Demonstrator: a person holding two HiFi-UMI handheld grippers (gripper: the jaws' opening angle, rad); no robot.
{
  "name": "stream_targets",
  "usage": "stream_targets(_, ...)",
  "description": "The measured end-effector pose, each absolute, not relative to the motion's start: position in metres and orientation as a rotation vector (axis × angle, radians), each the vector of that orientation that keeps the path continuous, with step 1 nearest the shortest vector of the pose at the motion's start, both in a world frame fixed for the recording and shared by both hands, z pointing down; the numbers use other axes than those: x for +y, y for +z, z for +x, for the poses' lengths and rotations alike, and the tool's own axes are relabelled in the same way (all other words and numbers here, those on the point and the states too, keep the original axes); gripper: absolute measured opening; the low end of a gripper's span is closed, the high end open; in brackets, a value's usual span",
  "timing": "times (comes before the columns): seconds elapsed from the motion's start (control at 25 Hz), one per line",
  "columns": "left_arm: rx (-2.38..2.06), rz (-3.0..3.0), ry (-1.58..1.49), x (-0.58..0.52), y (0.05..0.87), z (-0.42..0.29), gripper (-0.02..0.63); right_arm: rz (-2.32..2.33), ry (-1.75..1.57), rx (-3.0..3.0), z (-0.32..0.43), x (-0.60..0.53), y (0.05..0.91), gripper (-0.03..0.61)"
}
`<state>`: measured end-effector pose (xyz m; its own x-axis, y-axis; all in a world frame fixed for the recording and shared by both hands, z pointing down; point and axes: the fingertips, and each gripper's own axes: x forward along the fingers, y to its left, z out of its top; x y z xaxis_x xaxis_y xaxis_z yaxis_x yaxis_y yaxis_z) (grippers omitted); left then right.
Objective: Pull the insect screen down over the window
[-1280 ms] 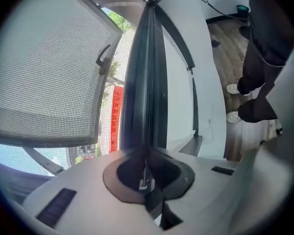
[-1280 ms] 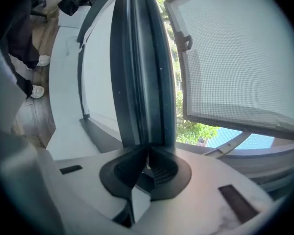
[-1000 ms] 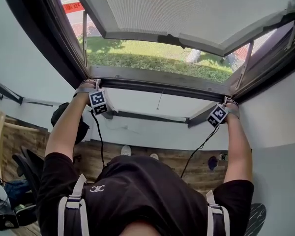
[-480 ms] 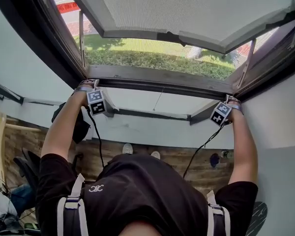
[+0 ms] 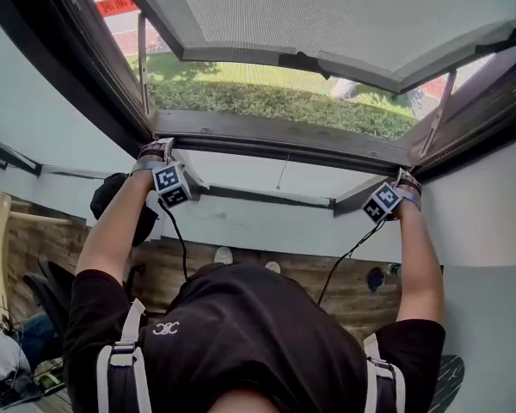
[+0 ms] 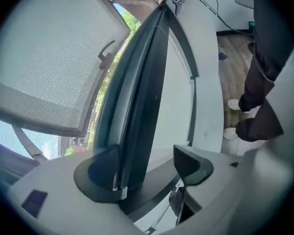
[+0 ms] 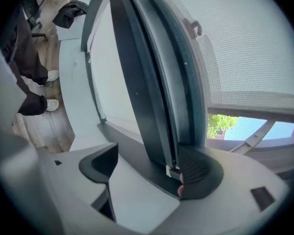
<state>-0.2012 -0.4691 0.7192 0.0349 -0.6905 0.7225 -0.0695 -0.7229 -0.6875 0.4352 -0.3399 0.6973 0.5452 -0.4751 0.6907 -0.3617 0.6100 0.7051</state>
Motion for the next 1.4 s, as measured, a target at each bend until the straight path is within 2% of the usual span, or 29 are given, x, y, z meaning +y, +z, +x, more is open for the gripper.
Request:
stream_targets(0.08, 0.78, -1.863, -1.751, -0.471, 0.711, -0.203, 0.323, 0.978, -0.071, -1.058, 0.434, -0.342, 0.693, 0.387)
stream_targets(0.16, 0.789, -1.859, -1.786, -0.466, 0.701, -0.205, 0.242, 1.01, -0.039, -1.077, 0.431, -0.337, 0.688, 0.359)
stream_targets(0.4, 0.865, -1.862, -1.747, -0.463, 0.697, -0.203, 0.244, 1.055, -0.065, -1.095, 0.428, -0.34, 0.681, 0.358)
stream_targets(0.44, 0.904, -1.909, -1.715, -0.462, 0.692, -0.201, 0.235, 1.072, -0.085, -1.114, 0.424, -0.342, 0.676, 0.339)
stream_targets(0.48, 0.954, -1.957, -1.658, -0.462, 0.685, -0.197, 0.222, 1.108, -0.102, -1.141, 0.418, -0.344, 0.669, 0.286)
stream_targets(0.52, 1.012, -2.005, -1.582, -0.461, 0.676, -0.191, 0.189, 1.165, -0.106, -1.176, 0.411, -0.346, 0.659, 0.2)
stream_targets(0.56, 1.076, -2.053, -1.498, -0.46, 0.667, -0.186, 0.145, 1.235, -0.094, -1.226, 0.403, -0.348, 0.649, 0.083)
stream_targets(0.6, 1.146, -2.102, -1.416, -0.459, 0.659, -0.181, 0.096, 1.31, -0.066, -1.289, 0.393, -0.349, 0.641, 0.019)
stream_targets(0.64, 1.215, -2.152, -1.339, -0.457, 0.653, -0.178, 0.042, 1.383, -0.03, -1.362, 0.381, -0.35, 0.633, 0.008)
stream_targets(0.68, 1.28, -2.202, -1.268, -0.455, 0.648, -0.175, 0.015, 1.453, 0.012, -1.438, 0.368, -0.35, 0.626, 0.008)
stream_targets(0.96, 1.525, -2.497, -0.794, -0.437, 0.569, -0.125, 0.015, 1.915, 0.25, -2.002, 0.268, -0.358, 0.542, 0.007)
stream_targets(1.24, 1.625, -2.732, -0.37, -0.422, 0.47, -0.075, 0.015, 2.093, 0.017, -2.286, 0.19, -0.356, 0.434, 0.005)
stream_targets(1.4, 1.615, -2.713, -0.28, -0.413, 0.437, -0.057, 0.014, 2.129, -0.088, -2.381, 0.159, -0.346, 0.394, 0.005)
